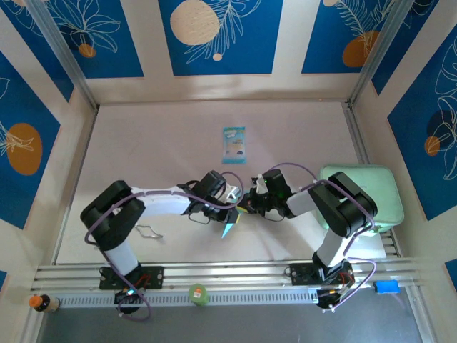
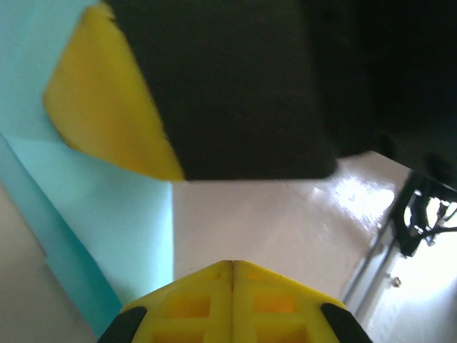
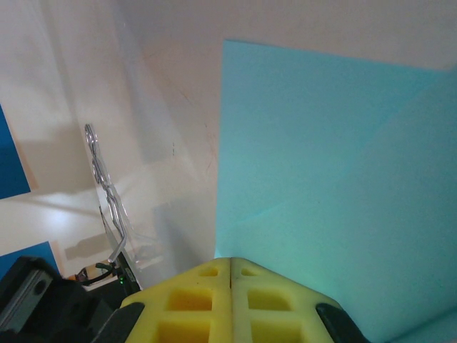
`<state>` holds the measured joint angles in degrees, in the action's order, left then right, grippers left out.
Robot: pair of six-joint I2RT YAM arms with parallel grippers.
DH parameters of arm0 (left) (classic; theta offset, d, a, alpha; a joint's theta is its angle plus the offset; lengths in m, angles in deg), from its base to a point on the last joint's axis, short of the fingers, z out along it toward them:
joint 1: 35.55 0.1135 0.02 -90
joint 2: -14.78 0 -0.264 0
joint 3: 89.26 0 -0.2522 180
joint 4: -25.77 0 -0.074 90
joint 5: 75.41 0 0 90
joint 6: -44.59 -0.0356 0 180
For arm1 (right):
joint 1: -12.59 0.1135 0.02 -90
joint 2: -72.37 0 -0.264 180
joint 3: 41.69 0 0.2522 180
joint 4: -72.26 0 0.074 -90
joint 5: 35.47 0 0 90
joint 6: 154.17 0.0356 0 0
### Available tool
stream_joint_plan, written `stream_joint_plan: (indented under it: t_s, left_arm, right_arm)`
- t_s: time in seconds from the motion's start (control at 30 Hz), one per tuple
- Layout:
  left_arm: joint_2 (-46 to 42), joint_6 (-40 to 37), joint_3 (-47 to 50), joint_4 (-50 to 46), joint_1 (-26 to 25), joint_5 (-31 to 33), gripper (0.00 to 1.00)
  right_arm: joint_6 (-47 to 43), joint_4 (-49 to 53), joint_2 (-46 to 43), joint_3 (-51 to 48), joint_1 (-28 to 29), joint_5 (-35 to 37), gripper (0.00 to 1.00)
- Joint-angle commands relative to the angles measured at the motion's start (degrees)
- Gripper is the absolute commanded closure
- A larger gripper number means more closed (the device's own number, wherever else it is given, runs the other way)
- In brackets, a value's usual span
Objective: Fold a paper plane with a square sheet of paper (pick it up from the middle)
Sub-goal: Fold the wing for the fifth time at the center of the table.
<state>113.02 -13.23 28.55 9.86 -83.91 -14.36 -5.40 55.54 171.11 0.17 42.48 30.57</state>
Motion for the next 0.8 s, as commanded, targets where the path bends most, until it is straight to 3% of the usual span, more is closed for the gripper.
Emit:
stream_joint_plan:
  t_s: [0.0,0.3,0.77]
  left_arm:
    - [1.23,-0.06,-1.98,3.11,0.7,2.58,0.96]
    - [2.24,2.98,2.02,11.9,1.22,1.45,0.93]
    - [4.07,-1.61,3.16,-2.36,1.33,6.38,0.99]
  right_arm:
    - [0.1,9.83,2.43,-1.55,0.34,6.38,1.0]
    - [0.34,9.39,2.25,-2.09,0.43,6.46,1.0]
    - [0.07,10.61,-1.46,-0.67,-0.13,5.62,0.99]
